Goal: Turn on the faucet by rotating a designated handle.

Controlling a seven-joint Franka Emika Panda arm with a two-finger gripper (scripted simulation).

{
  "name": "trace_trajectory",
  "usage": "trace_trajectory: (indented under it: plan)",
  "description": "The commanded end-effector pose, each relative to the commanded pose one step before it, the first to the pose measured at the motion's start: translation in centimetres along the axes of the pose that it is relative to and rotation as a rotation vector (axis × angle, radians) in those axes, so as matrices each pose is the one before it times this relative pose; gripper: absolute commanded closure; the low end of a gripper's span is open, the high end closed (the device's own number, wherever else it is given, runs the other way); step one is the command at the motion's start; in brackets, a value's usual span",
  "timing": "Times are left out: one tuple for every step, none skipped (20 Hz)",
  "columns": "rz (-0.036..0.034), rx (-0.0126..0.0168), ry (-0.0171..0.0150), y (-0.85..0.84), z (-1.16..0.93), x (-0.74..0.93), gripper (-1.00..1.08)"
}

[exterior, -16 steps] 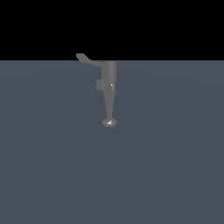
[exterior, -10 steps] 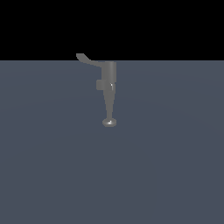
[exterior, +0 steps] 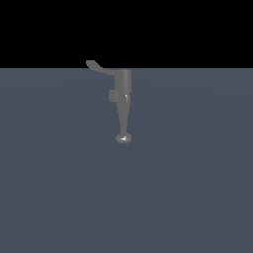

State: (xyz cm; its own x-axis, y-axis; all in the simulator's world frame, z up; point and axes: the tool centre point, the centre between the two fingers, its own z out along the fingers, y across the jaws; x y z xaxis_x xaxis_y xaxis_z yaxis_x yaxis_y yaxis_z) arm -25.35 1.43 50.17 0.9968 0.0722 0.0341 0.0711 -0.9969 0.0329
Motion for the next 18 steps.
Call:
trace_trajectory:
  plan:
    - [0.00890, 0.00587, -0.00101, -0.029, 0.005, 0.237, 1.08]
    - [0.00616, 0.00389, -0.00055, -0.022, -0.001, 0.160, 1.08]
    - [0.00738, 0.00441, -0.00072, -0.018, 0.002, 0.185, 1.08]
    - [0.00849, 0.00490, -0.00089, -0.021, 0.005, 0.209, 1.08]
    - [0.00950, 0.00538, -0.00106, -0.025, 0.007, 0.233, 1.08]
    - [0.01049, 0.00590, -0.00124, -0.031, 0.009, 0.259, 1.08]
    - [0.01151, 0.00641, -0.00144, -0.039, 0.012, 0.284, 1.08]
    - [0.01263, 0.00688, -0.00168, -0.046, 0.016, 0.311, 1.08]
    - [0.01394, 0.00736, -0.00197, -0.052, 0.022, 0.340, 1.08]
    - [0.01510, 0.00773, -0.00225, -0.060, 0.028, 0.366, 1.08]
    - [0.01627, 0.00808, -0.00256, -0.070, 0.035, 0.392, 1.08]
    - [0.01762, 0.00844, -0.00292, -0.081, 0.043, 0.422, 1.08]
    - [0.01907, 0.00878, -0.00330, -0.093, 0.053, 0.452, 1.08]
    - [0.02052, 0.00904, -0.00371, -0.107, 0.064, 0.483, 1.08]
    - [0.02200, 0.00925, -0.00413, -0.122, 0.077, 0.513, 1.08]
    - [0.02354, 0.00938, -0.00457, -0.139, 0.091, 0.543, 1.08]
    - [0.02506, 0.00941, -0.00500, -0.159, 0.106, 0.572, 1.08]
    - [0.02593, 0.00914, -0.00529, -0.175, 0.120, 0.585, 1.08]
